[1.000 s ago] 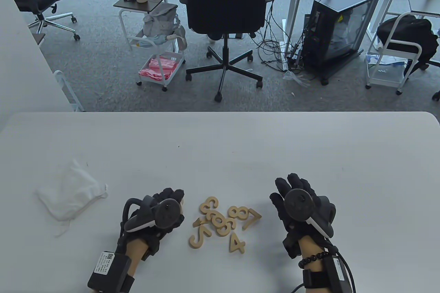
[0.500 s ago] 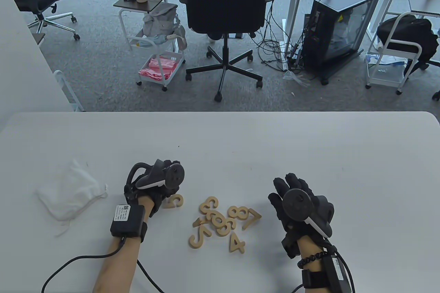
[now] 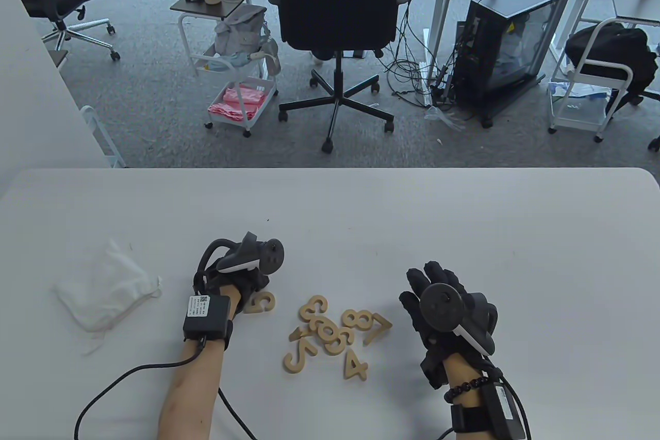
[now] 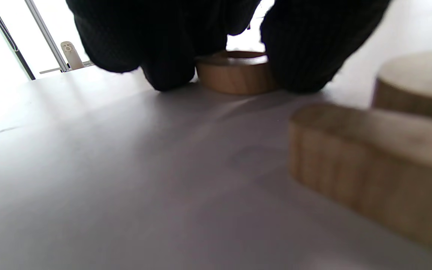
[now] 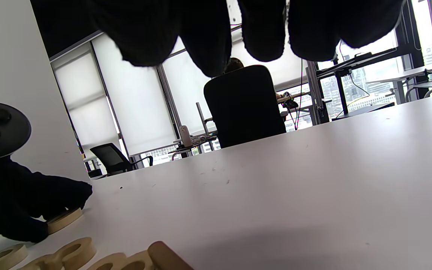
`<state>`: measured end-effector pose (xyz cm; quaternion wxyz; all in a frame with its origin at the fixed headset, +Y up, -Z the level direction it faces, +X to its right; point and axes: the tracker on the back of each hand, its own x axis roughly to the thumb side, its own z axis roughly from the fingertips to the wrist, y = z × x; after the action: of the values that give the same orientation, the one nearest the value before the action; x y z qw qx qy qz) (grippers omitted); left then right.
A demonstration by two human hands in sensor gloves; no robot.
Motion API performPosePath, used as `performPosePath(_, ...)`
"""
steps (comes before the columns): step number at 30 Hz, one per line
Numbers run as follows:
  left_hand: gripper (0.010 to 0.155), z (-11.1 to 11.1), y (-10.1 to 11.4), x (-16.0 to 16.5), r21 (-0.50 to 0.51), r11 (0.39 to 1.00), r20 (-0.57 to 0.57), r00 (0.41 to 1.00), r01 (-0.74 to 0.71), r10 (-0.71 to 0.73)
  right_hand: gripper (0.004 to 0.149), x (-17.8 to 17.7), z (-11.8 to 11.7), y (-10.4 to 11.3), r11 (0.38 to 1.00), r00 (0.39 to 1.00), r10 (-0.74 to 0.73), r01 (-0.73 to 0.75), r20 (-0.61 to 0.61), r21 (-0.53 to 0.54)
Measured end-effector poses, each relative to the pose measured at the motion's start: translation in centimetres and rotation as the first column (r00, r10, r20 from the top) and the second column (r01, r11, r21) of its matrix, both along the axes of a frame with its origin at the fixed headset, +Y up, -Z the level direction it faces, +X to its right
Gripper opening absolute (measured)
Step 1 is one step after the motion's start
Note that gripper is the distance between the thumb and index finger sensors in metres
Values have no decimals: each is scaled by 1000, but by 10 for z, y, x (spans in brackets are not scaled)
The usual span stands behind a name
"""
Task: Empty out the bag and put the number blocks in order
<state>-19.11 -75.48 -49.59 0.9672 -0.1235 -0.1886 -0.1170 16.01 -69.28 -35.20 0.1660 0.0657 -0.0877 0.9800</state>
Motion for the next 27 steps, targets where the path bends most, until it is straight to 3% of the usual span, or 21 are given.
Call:
performPosePath(8, 84, 1, 1, -6, -1, 999, -18, 999, -43, 43, 55, -3, 0, 0, 1000, 1000, 7, -7, -5, -2)
performPosePath(13, 84, 10, 13, -14, 15, 998, -38, 997, -64, 65, 55, -8, 1, 0, 1000, 1000, 10, -10, -25, -1)
performPosePath(20, 84, 51, 49, -30, 112, 990, -44, 995, -86, 92, 55, -25, 4, 0, 999, 996, 35, -35, -79, 4)
performPosePath(27, 79, 118, 74, -37, 220, 969, -46, 991, -114, 127, 56, -50, 8, -1, 998, 982, 68, -68, -177, 7)
